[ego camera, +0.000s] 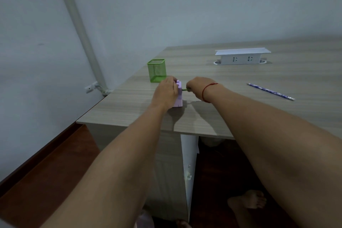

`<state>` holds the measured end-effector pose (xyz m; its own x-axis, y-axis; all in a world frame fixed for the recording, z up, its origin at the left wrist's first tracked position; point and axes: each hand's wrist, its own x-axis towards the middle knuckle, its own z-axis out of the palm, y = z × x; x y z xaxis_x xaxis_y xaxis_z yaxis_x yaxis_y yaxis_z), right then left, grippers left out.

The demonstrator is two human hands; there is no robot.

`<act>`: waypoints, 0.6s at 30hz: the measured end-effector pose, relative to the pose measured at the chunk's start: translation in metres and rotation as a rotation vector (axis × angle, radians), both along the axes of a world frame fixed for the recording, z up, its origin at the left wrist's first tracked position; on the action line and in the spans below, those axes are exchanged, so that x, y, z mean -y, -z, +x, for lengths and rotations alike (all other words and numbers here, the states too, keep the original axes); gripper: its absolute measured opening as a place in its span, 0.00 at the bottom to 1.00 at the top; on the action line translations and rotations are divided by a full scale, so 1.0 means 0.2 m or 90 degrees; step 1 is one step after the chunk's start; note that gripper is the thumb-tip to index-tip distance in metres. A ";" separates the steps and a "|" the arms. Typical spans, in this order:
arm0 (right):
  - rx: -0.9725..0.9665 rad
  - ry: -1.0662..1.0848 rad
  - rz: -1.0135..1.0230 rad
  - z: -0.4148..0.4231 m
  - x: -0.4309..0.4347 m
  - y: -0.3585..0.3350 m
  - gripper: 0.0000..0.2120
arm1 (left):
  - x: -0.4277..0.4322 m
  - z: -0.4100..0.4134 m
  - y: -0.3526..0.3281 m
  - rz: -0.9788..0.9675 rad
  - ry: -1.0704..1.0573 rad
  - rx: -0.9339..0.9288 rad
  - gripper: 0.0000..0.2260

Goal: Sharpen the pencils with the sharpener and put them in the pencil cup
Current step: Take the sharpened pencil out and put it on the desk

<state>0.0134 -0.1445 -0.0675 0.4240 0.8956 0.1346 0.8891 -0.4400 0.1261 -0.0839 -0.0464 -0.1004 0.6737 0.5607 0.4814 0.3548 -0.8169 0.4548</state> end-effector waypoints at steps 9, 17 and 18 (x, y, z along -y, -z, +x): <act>-0.001 0.007 0.017 0.02 0.01 0.03 0.16 | 0.00 0.00 0.01 -0.019 -0.003 0.013 0.12; 0.016 0.006 0.017 0.02 0.03 0.04 0.16 | 0.00 -0.02 0.02 -0.017 0.010 0.022 0.12; 0.015 0.007 0.017 0.03 0.04 0.03 0.16 | 0.00 -0.02 0.02 -0.019 0.012 0.022 0.12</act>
<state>0.0186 -0.1517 -0.0743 0.4297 0.8872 0.1680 0.8815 -0.4525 0.1350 -0.0872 -0.0461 -0.1042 0.6677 0.5620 0.4881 0.3226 -0.8094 0.4906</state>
